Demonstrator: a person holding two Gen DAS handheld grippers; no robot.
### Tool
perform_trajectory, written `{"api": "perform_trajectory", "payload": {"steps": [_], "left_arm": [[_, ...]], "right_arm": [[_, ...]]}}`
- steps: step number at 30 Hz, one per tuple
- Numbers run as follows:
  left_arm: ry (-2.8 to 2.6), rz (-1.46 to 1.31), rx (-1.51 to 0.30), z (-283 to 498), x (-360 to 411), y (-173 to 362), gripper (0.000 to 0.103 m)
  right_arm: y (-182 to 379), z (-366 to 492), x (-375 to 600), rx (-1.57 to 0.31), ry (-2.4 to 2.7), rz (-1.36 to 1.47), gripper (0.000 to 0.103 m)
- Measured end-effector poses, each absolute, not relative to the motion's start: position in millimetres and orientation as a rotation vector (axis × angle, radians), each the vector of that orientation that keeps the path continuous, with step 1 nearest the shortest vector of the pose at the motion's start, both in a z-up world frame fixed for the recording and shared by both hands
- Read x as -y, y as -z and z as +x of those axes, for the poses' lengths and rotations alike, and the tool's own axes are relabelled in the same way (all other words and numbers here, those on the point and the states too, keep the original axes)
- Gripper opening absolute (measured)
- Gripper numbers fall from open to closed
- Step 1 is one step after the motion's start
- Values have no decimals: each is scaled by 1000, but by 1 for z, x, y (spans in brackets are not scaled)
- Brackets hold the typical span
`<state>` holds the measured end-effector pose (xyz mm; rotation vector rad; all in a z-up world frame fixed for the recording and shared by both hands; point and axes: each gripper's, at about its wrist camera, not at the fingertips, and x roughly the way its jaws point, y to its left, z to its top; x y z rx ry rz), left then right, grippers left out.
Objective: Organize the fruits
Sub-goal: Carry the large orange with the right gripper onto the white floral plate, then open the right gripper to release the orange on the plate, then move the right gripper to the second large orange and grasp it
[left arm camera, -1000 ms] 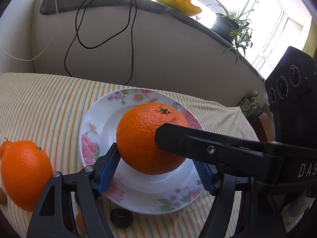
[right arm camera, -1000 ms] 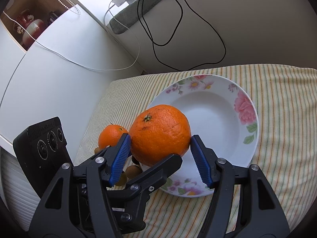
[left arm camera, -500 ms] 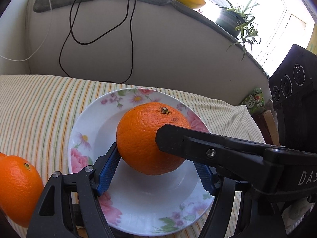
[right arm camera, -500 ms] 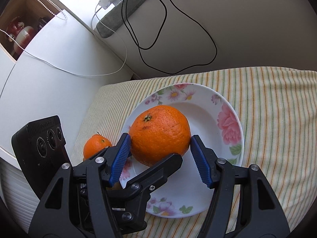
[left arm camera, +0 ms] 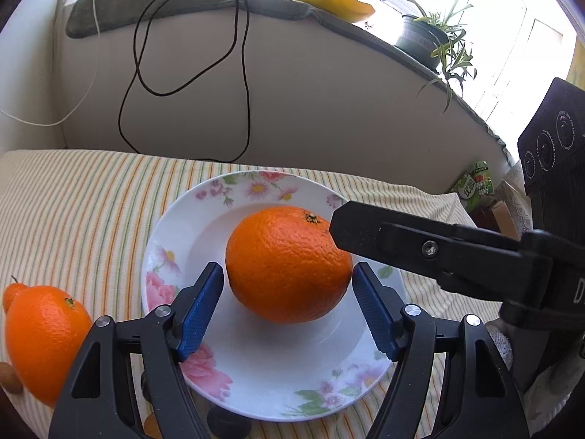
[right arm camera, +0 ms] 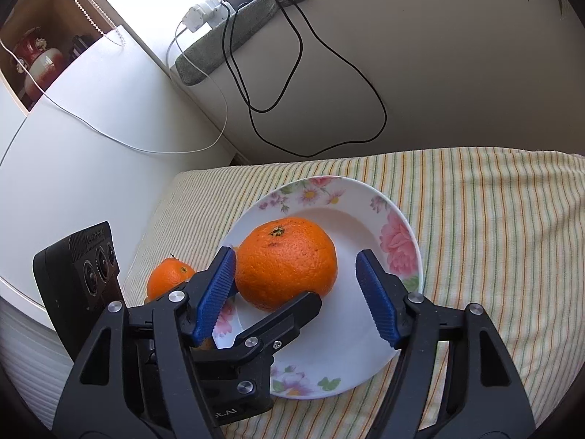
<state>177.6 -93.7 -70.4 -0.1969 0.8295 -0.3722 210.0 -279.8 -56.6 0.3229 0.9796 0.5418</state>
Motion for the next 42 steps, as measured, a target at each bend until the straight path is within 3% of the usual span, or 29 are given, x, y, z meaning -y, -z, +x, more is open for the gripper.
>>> {"api": "perform_trajectory", "payload": {"steps": [29, 42], "left_arm": [[191, -222, -765, 101, -12, 47, 76], [196, -287, -794, 97, -37, 63, 76]], "right_arm": [[18, 152, 251, -826, -511, 190, 77], [21, 149, 202, -886, -613, 112, 77]]}}
